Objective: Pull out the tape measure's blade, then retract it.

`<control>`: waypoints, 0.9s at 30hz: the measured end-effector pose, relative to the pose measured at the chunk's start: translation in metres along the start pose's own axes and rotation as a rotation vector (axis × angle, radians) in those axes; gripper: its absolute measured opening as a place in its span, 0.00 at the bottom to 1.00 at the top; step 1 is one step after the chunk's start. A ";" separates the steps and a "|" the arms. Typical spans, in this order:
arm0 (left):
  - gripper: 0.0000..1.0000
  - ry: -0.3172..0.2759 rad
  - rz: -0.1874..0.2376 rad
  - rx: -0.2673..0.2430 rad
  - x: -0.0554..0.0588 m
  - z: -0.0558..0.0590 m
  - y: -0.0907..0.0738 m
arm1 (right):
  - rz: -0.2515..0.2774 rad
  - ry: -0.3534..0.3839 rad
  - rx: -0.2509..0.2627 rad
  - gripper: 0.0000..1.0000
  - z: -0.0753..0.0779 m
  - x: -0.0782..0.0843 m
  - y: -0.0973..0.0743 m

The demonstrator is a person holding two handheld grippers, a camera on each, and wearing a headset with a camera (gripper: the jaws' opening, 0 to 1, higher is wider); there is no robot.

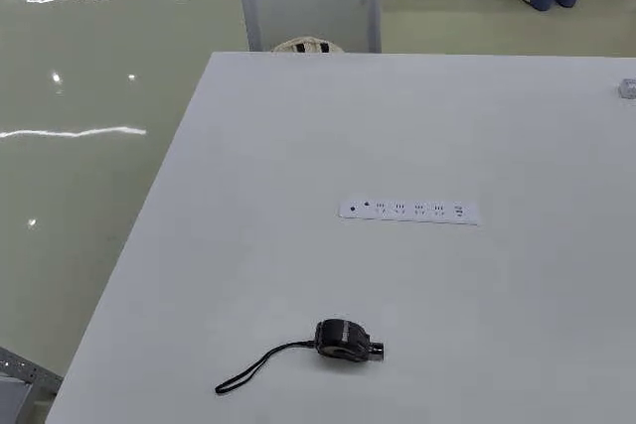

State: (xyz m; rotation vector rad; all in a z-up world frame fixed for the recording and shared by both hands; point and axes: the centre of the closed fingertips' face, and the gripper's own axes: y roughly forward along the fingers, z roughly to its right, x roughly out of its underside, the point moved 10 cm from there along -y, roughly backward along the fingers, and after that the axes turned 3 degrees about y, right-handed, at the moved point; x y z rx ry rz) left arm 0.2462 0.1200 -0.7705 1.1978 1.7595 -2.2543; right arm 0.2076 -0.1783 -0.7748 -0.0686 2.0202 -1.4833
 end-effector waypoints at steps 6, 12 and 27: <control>0.99 0.021 -0.008 0.020 -0.003 -0.002 0.008 | -0.016 -0.034 -0.014 0.87 0.002 -0.006 0.008; 0.99 0.034 -0.007 0.022 -0.010 -0.006 0.012 | -0.017 -0.039 -0.012 0.86 0.007 -0.013 0.015; 0.99 0.121 -0.003 0.078 -0.032 -0.010 0.035 | -0.014 -0.056 -0.019 0.83 0.016 -0.030 0.028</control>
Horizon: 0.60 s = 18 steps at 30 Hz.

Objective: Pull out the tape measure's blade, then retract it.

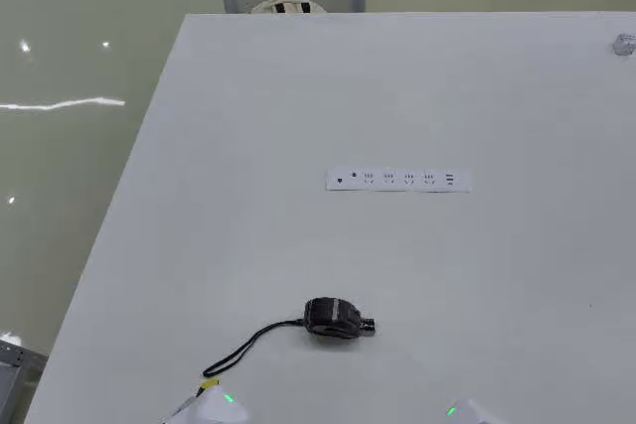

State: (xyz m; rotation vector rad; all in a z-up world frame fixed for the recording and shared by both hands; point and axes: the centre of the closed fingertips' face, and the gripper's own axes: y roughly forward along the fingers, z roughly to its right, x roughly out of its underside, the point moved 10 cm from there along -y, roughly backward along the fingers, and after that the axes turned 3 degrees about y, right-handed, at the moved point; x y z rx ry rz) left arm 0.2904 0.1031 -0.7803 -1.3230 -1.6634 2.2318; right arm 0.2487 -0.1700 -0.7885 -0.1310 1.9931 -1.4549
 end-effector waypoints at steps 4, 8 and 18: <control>0.99 0.021 -0.003 0.013 -0.004 -0.003 0.007 | -0.001 -0.008 -0.007 0.82 0.002 -0.002 0.003; 0.98 0.043 0.005 0.031 -0.010 -0.006 0.011 | 0.005 -0.011 -0.014 0.81 0.003 -0.007 0.005; 0.96 0.115 0.010 0.066 -0.026 -0.012 0.021 | 0.014 -0.042 -0.020 0.80 0.008 -0.018 0.012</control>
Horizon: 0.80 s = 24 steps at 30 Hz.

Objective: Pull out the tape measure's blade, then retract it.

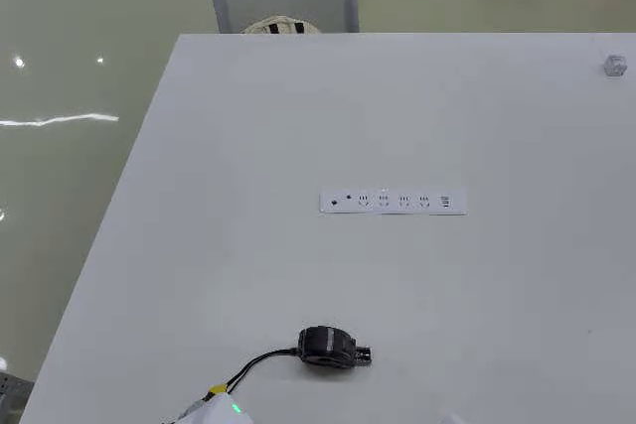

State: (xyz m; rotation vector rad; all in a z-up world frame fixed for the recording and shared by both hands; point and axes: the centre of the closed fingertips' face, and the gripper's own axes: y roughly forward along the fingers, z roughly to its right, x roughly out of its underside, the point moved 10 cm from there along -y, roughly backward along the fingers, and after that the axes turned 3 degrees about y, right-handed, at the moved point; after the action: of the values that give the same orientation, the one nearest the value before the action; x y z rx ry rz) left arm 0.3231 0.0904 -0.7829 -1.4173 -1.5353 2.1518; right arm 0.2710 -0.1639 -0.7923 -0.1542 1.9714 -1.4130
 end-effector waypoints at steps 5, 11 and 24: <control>0.95 0.037 0.007 0.017 -0.005 -0.004 0.005 | 0.001 -0.025 -0.006 0.79 0.002 -0.004 0.003; 0.93 0.099 0.031 0.049 -0.011 -0.008 0.009 | 0.017 -0.063 -0.022 0.79 0.005 -0.011 0.009; 0.91 0.211 0.035 0.091 -0.033 -0.023 0.021 | 0.033 -0.191 -0.049 0.75 0.015 -0.029 0.019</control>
State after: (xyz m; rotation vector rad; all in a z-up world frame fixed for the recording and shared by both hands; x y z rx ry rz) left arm 0.3663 0.0762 -0.7806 -1.5933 -1.3303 1.9883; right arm 0.3075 -0.1549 -0.7982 -0.2675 1.8438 -1.2810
